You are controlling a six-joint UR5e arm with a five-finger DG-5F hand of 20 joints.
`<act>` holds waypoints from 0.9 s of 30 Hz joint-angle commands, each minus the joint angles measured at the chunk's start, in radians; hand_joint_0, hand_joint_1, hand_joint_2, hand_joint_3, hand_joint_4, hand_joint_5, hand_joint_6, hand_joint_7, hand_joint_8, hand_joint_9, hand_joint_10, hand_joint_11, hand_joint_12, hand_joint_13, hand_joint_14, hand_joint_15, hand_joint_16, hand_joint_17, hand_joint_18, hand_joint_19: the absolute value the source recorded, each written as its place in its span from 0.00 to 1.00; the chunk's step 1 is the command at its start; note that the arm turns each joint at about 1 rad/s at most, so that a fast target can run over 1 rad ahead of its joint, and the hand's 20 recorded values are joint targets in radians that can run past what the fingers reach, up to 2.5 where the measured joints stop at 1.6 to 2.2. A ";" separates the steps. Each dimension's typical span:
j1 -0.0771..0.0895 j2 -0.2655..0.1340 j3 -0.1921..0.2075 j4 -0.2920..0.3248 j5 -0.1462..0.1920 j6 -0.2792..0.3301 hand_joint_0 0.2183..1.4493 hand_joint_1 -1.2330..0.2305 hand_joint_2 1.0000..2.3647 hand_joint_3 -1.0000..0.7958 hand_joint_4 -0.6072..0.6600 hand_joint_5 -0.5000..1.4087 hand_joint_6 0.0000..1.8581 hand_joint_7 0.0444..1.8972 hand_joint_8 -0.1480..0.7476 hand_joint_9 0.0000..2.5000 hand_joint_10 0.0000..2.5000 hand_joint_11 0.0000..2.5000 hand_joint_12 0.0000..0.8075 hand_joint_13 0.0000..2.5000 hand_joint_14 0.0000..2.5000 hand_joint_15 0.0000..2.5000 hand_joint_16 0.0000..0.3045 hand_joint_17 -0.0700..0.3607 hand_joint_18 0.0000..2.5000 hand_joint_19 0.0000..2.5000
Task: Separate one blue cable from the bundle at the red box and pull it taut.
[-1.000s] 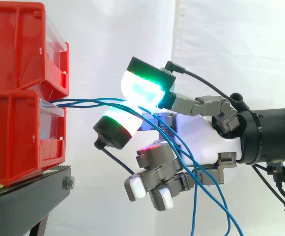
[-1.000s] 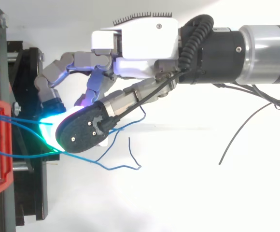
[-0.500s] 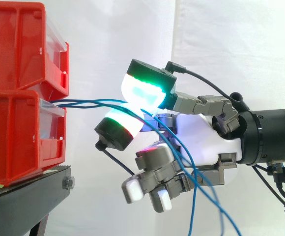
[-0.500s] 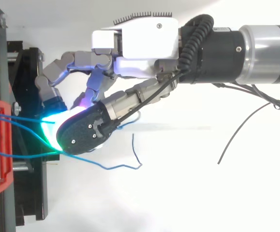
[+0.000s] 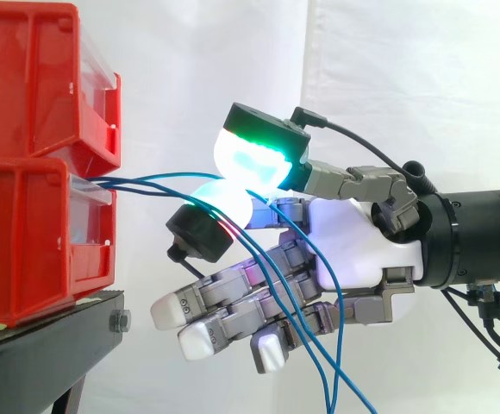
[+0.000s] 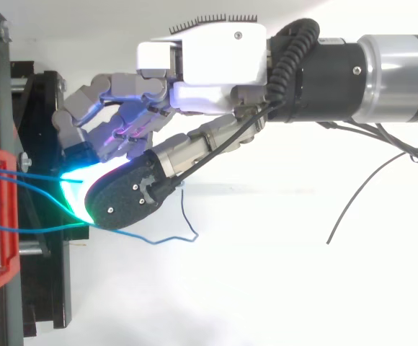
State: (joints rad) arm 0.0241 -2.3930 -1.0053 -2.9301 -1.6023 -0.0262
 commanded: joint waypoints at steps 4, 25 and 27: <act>-0.004 0.000 0.001 -0.001 -0.004 -0.003 0.32 0.32 0.02 0.50 0.36 0.18 0.46 0.61 0.50 0.19 0.00 0.00 0.40 0.21 0.00 0.10 0.14 0.39 0.27 0.25; -0.010 0.000 -0.004 -0.004 -0.034 -0.006 0.33 0.34 0.02 0.49 0.38 0.17 0.46 0.59 0.48 0.45 0.01 0.64 0.44 0.34 0.01 0.31 0.13 0.37 0.27 0.26; -0.010 0.000 -0.004 -0.003 -0.033 -0.006 0.33 0.34 0.02 0.49 0.38 0.17 0.46 0.59 0.49 0.41 0.00 0.67 0.45 0.35 0.01 0.34 0.13 0.37 0.28 0.27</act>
State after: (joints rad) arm 0.0135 -2.3930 -1.0096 -2.9340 -1.6355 -0.0322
